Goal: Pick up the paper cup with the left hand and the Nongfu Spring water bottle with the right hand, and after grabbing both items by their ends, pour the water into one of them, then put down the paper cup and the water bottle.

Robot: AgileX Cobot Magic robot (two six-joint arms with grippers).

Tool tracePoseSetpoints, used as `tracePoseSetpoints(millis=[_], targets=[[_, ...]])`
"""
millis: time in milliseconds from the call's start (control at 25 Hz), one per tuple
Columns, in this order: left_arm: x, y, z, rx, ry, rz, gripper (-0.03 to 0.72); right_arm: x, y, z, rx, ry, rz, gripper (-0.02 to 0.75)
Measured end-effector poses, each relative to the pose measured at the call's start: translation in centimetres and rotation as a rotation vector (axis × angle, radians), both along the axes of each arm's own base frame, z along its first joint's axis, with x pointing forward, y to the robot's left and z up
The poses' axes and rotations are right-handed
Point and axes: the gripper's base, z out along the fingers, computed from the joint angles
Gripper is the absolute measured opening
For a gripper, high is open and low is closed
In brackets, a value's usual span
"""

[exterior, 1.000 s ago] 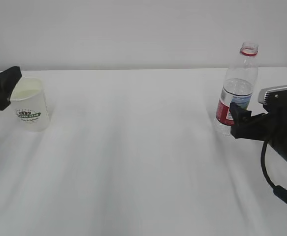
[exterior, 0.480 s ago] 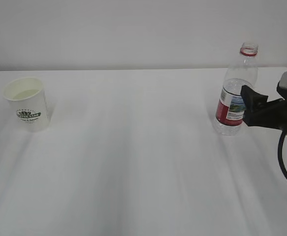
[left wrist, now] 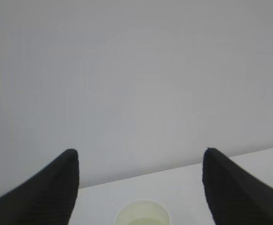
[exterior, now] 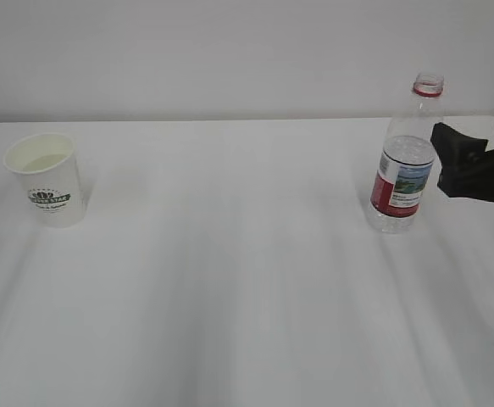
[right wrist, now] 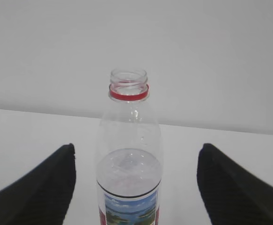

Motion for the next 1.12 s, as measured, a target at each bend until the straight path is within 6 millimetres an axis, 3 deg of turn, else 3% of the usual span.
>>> tracePoseSetpoints(millis=[400, 1120], targets=[[-3.7, 0.6, 1.3, 0.007, 0.003, 0.028, 0.591, -2.1, -0.4, 3.4, -0.058, -0.034, 0.008, 0.596], [-7.4, 1.4, 2.1, 0.015, 0.061, 0.064, 0.589, -7.6, -1.3, 7.6, -0.120, -0.007, 0.028, 0.594]])
